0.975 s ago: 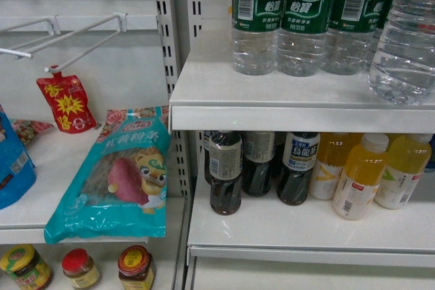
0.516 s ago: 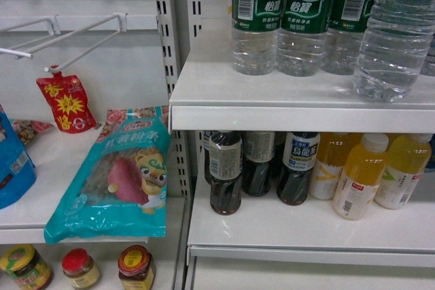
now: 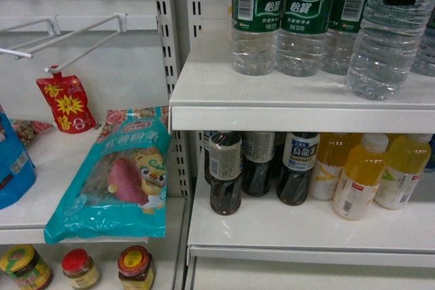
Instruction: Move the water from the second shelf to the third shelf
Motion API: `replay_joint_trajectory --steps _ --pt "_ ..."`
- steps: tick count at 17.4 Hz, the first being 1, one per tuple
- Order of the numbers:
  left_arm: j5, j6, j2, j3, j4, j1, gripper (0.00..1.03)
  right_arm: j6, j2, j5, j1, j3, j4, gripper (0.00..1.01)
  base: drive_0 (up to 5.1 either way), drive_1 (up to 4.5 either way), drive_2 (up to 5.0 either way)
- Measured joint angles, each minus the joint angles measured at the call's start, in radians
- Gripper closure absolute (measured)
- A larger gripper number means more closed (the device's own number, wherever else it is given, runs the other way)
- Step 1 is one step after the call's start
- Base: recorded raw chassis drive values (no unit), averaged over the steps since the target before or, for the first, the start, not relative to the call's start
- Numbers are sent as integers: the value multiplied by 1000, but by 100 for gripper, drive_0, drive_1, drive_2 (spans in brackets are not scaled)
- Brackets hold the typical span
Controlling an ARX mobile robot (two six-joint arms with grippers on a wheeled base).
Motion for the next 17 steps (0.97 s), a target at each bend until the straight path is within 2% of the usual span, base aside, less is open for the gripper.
replay_joint_trajectory --steps 10,15,17 --pt "0 0 0 0 0 0 5 -3 12 18 6 -18 48 59 0 0 0" --pt "0 0 0 0 0 0 5 -12 12 18 6 -19 49 3 0 0 0" --pt "0 0 0 0 0 0 5 -12 12 18 5 -19 48 4 0 0 0"
